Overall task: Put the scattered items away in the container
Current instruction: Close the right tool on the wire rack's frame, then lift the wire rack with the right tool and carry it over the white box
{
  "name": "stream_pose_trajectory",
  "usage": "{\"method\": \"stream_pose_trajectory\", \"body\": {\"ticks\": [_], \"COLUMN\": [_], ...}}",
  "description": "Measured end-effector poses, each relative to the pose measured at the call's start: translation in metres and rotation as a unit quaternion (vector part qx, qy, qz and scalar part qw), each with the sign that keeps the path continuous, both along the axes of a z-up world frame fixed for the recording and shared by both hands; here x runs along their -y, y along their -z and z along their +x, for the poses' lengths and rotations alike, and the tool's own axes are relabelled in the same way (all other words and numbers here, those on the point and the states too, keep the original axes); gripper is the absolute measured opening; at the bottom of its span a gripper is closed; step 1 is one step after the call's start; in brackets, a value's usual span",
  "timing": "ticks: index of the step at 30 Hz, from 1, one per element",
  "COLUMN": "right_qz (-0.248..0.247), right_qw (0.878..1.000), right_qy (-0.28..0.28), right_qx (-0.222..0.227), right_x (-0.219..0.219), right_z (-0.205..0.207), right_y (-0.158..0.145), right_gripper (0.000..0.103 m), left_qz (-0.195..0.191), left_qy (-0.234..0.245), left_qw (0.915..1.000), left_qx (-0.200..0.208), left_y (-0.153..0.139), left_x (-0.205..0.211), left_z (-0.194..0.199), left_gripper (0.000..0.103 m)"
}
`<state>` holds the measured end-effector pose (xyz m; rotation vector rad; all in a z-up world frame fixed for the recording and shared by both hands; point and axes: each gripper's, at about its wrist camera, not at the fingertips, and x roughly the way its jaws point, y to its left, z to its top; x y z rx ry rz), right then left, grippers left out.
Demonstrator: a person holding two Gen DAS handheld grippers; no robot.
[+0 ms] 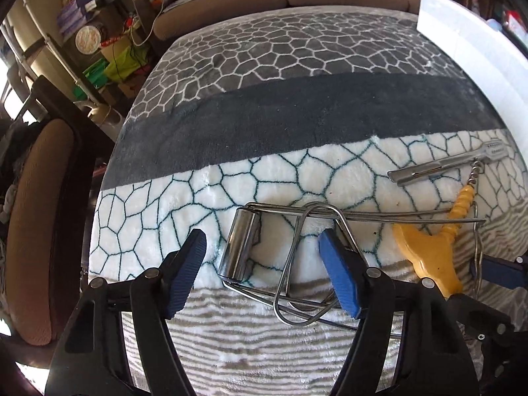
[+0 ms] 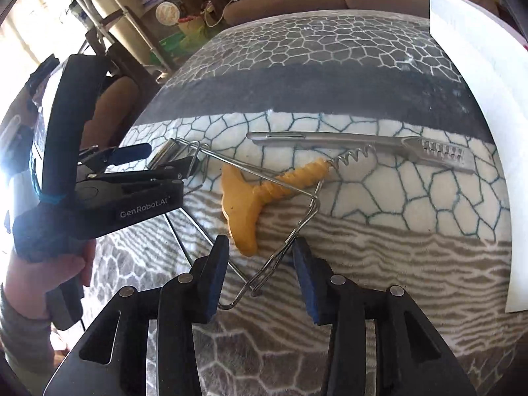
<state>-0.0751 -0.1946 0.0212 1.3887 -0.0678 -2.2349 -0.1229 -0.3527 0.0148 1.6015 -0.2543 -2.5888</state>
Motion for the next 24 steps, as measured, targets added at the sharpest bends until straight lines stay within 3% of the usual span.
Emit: {"method": "stream_pose_trajectory", "body": {"ticks": [2, 5, 7, 9, 12, 16, 19, 21, 24], "right_qz": [0.008, -0.012, -0.022, -0.012, 0.018, 0.026, 0.008, 0.003, -0.030], "right_qw": [1.000, 1.000, 0.999, 0.998, 0.994, 0.994, 0.997, 0.997, 0.996], "right_qy": [0.001, 0.006, 0.000, -0.015, -0.044, -0.043, 0.024, 0.063, 0.086], "right_qx": [-0.011, -0.020, -0.031, -0.058, -0.103, -0.096, -0.074, -0.051, 0.006], "right_x": [0.000, -0.009, -0.012, -0.007, 0.010, 0.013, -0.016, -0.039, -0.065], "right_z": [0.003, 0.007, 0.013, 0.022, 0.034, 0.031, 0.023, 0.021, 0.020], "right_y": [0.001, 0.002, -0.003, -0.016, -0.037, -0.045, -0.042, -0.034, -0.014], "right_gripper": [0.041, 0.030, 0.025, 0.018, 0.017, 0.017, 0.022, 0.048, 0.051], "left_qz": [0.011, 0.108, 0.108, 0.113, 0.140, 0.123, 0.142, 0.169, 0.201], "left_qy": [-0.017, -0.040, -0.030, -0.022, -0.006, -0.001, -0.007, -0.013, -0.010], "left_qw": [0.9998, 0.9933, 0.9936, 0.9933, 0.9901, 0.9920, 0.9896, 0.9853, 0.9795], "left_qx": [-0.005, -0.001, -0.008, -0.005, 0.010, 0.026, 0.023, 0.017, 0.013], "left_y": [0.003, 0.008, 0.005, 0.000, -0.005, -0.007, -0.020, -0.031, -0.044], "left_x": [0.010, 0.036, 0.037, 0.033, 0.023, 0.000, -0.003, 0.000, 0.002], "left_z": [-0.001, 0.000, -0.001, -0.001, 0.001, 0.005, 0.008, 0.009, 0.011], "left_gripper": [0.094, 0.092, 0.077, 0.051, 0.050, 0.048, 0.048, 0.048, 0.048]}}
